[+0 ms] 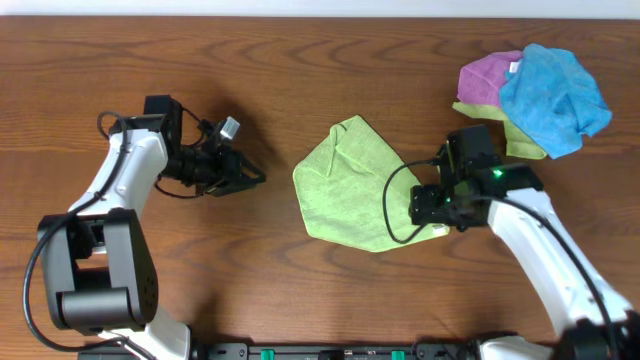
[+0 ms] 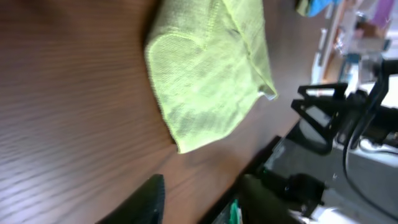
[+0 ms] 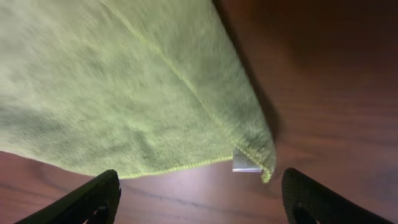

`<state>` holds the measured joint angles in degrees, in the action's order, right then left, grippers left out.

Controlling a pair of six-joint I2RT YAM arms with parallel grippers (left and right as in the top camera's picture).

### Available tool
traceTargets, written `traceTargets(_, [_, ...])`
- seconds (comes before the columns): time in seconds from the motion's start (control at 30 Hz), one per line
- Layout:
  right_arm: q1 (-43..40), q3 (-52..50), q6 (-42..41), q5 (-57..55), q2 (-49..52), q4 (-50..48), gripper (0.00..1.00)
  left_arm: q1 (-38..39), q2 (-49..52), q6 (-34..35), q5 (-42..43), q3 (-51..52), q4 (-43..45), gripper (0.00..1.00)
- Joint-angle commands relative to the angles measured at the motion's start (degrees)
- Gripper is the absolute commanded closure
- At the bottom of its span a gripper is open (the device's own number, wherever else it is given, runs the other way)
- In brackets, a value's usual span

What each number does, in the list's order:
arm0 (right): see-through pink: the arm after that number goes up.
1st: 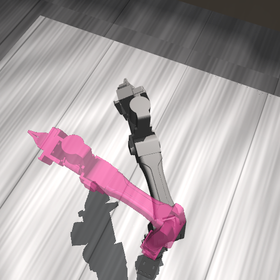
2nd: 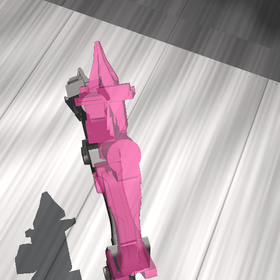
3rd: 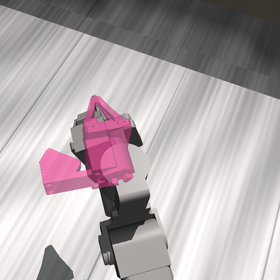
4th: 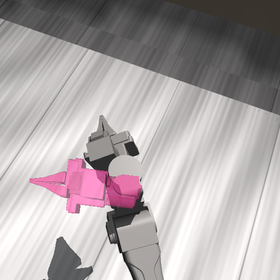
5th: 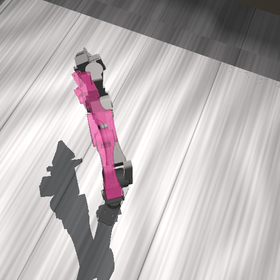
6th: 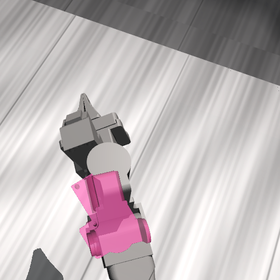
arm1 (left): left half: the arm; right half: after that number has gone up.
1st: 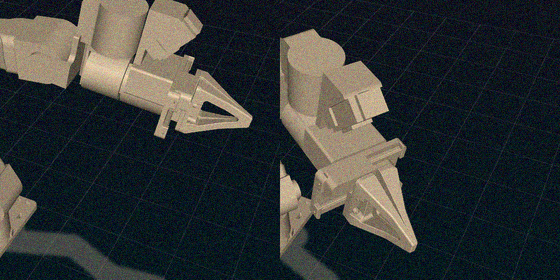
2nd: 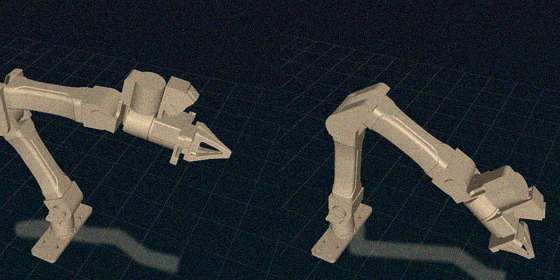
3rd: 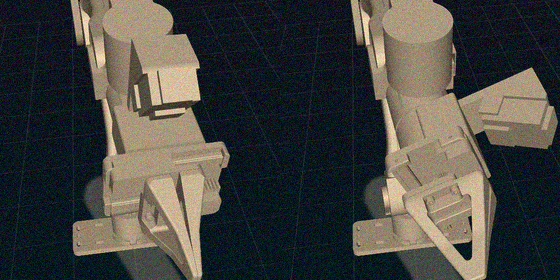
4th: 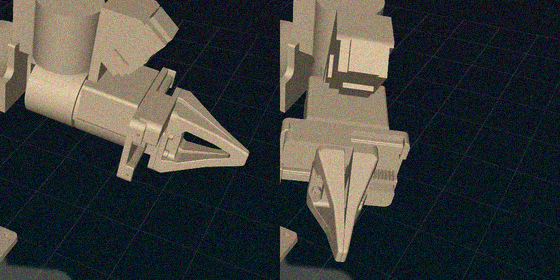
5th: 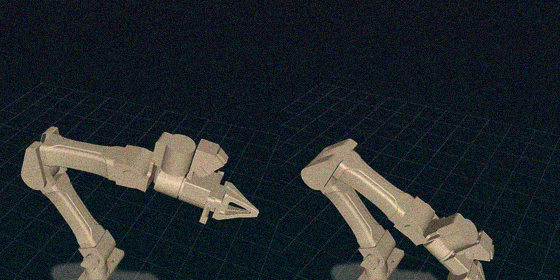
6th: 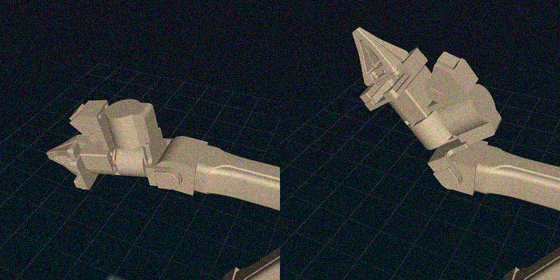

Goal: Fold the cloth

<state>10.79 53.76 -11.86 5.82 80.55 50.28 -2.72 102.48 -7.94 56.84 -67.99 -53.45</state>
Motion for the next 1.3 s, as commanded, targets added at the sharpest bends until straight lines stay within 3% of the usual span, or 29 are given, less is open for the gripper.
traceTargets(0.0, [1.4,-0.2,1.9,-1.7,-3.4,-1.7,0.19,2.9,-0.3,-0.3,3.1,0.3,0.7,0.49])
traceTargets(0.1, [2.6,-0.2,2.9,-1.3,-3.8,-4.9,0.22,7.1,-0.3,3.6,2.6,0.3,4.9,0.34])
traceTargets(0.23, [4.3,-0.1,3.4,-1.2,-2.6,-11.4,0.23,14.8,-0.2,14.4,-4.9,0.3,15.0,0.27])
traceTargets(0.27, [4.7,-0.1,3.7,-1.3,-2.2,-12.9,0.23,16.4,-0.2,16.4,-6.8,0.3,17.2,0.29])
traceTargets(0.43, [5.0,0.3,3.8,-1.3,1.4,-19.3,0.23,22.2,0.7,22.1,-13.0,0.3,24.9,0.61])
traceTargets(0.63, [5.1,3.0,3.8,-1.3,9.6,-25.3,0.22,25.2,4.2,24.3,-13.8,0.3,29.9,0.6])
traceTargets(0.83, [5.2,9.0,5.4,-0.3,17.4,-26.7,0.22,26.8,8.3,27.6,-15.3,0.3,34.4,0.71])
traceTargets(1.07, [7.6,14.6,7.3,0.1,23.3,-26.7,0.23,26.6,10.7,29.7,-24.5,0.3,34.3,0.87])
traceTargets(1.27, [10.6,16.8,8.2,0.0,26.3,-27.5,0.25,25.7,10.7,29.6,-27.8,0.3,34.2,0.89])
